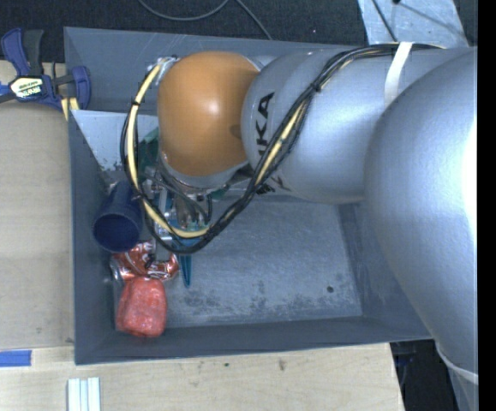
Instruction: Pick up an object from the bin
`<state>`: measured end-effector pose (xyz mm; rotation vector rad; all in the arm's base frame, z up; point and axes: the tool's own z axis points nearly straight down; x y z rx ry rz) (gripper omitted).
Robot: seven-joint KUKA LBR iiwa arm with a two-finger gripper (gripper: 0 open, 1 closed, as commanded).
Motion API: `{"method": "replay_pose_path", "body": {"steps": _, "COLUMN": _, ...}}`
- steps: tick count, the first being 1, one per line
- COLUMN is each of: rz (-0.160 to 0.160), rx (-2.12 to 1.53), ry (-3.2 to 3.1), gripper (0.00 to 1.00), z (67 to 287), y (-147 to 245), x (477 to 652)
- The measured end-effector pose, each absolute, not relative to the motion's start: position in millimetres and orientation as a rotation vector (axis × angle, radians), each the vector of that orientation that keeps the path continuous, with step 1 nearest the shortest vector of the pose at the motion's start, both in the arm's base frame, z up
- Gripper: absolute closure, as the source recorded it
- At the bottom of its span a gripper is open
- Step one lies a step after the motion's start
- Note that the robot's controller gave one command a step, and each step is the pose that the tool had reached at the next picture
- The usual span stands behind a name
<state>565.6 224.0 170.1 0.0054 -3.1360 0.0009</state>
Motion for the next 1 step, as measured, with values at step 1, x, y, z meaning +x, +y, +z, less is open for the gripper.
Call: {"method": "replay_pose_path", "body": {"steps": 1, "rz": -0.002, "rx": 0.000, "ry": -3.144, "gripper": 0.00, "z": 175.3, "y": 222.8, "x": 567.4}}
